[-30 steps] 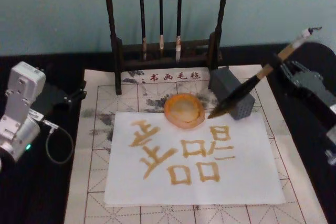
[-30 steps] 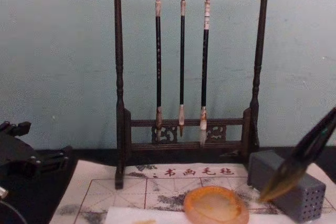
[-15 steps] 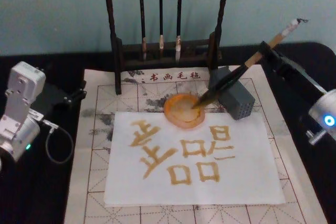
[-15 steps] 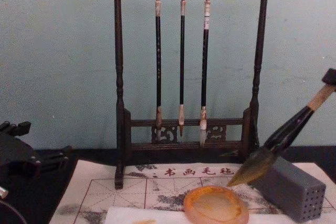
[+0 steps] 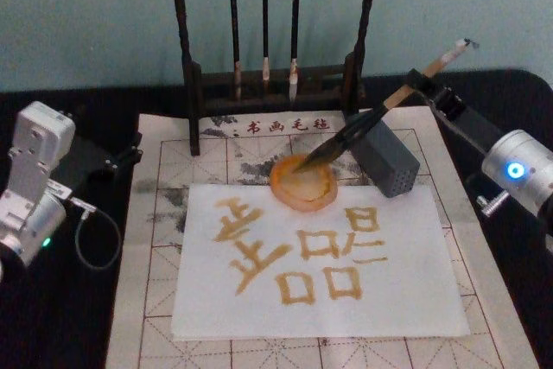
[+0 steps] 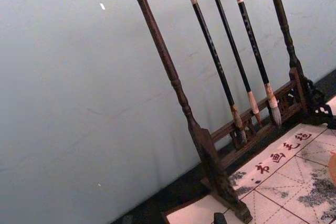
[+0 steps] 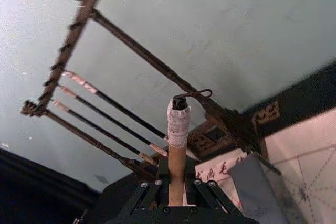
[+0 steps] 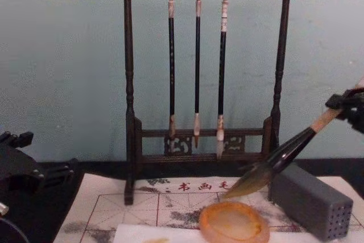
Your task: Pick up the brush from the inkstone, write on the paper, then place the brush back to its original position.
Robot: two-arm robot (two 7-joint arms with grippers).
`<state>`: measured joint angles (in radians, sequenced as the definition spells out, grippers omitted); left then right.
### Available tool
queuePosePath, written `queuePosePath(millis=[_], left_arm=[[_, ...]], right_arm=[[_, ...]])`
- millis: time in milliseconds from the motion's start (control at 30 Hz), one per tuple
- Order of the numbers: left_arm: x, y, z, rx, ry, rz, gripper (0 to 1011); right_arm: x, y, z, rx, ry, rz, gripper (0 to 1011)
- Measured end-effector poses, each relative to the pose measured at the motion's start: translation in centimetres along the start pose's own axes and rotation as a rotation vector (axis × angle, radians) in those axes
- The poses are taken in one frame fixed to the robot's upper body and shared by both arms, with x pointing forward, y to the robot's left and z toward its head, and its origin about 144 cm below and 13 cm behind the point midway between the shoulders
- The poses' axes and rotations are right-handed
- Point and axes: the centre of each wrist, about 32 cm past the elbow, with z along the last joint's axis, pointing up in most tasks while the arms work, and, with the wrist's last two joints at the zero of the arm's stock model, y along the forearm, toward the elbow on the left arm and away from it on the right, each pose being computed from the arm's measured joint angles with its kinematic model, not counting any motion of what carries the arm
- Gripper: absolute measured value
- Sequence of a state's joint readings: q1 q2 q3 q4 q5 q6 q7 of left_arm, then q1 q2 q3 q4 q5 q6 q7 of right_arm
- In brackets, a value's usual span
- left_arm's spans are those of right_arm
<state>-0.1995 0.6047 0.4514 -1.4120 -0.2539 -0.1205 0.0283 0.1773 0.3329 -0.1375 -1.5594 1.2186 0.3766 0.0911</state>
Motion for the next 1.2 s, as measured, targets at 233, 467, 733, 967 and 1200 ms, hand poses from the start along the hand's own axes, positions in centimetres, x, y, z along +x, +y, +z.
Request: queuePosePath(millis=[233, 467, 733, 967, 1200], left_arm=[[0.0, 0.0, 0.0, 0.0, 0.0, 0.0, 1001], [0.0, 0.0, 0.0, 0.0, 0.0, 0.0, 1001], [0.0, 0.0, 0.0, 0.0, 0.0, 0.0, 1001], [0.0, 0.0, 0.0, 0.0, 0.0, 0.0, 1001], [0.0, 0.0, 0.0, 0.0, 0.0, 0.0, 1001]], right_arm=[[0.5, 1.4, 0.0, -0.025, 0.084, -0.055, 194], [1.2, 2.6, -0.4, -0.032, 0.136, -0.113, 194], [1.8, 3.3, -0.8, -0.032, 0.161, -0.148, 194], [2.1, 3.9, -1.2, -0.034, 0.167, -0.167, 194], [2.3, 4.1, -1.5, -0.032, 0.169, -0.173, 194]])
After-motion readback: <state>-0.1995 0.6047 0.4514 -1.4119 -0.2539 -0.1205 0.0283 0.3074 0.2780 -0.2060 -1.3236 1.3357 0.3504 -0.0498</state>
